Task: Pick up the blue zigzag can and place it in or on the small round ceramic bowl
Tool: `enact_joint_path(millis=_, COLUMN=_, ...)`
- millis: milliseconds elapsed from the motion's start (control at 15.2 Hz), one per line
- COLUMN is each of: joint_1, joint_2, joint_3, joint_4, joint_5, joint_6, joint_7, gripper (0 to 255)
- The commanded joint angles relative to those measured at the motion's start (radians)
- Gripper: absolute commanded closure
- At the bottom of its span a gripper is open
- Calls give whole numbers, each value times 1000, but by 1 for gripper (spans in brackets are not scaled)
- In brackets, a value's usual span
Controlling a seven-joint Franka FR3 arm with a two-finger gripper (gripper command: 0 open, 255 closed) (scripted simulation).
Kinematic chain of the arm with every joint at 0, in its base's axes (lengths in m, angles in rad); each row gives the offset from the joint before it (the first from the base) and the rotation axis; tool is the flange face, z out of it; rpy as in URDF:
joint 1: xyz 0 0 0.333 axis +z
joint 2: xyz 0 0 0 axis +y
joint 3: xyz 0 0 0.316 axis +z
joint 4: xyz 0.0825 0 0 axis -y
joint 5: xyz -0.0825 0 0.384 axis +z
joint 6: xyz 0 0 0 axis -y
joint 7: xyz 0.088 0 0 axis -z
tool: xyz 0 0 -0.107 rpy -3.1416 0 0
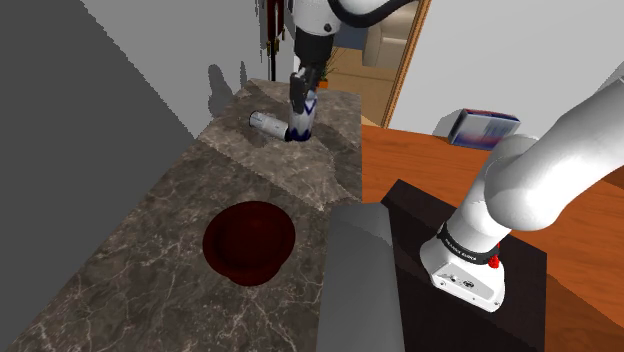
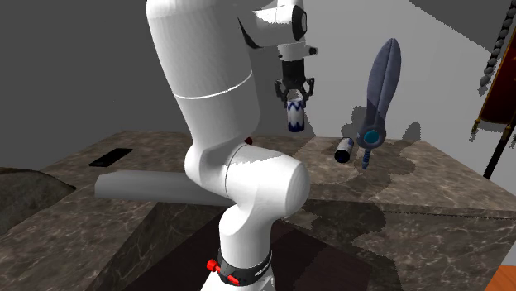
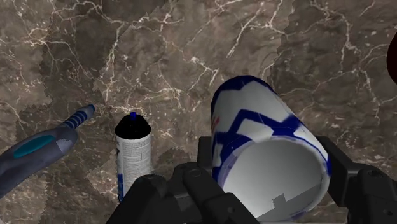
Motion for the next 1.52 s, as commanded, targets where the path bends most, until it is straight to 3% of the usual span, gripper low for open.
enact_joint_path(millis=0, joint_1=20, joint_2=-11, joint_3=36, joint_4=7, joint_5=9, joint_6=-20, joint_7=52, gripper=255)
enact_joint_path(millis=396, joint_1=72, joint_2=7, joint_3=141, joint_4=60, joint_5=27, joint_6=-63, joint_7=199, gripper=255)
enact_joint_path(millis=462, joint_1=63, joint_2=5, joint_3=122, joint_4=48, joint_5=24, joint_6=-53, joint_7=171, gripper=255)
enact_joint_path(millis=528, joint_1=63, joint_2=5, joint_3=122, joint_4=48, joint_5=24, joint_6=-53, joint_7=171, gripper=0)
enact_joint_path(millis=990, joint_1=84, joint_2=235, joint_3=75, joint_4=94, joint_5=1, joint_6=103, joint_7=-216, gripper=0)
enact_joint_path(millis=1452, joint_1=94, joint_2=495, joint_3=81, joint_4=214, joint_5=-32, joint_6=194, joint_7=-564, gripper=0)
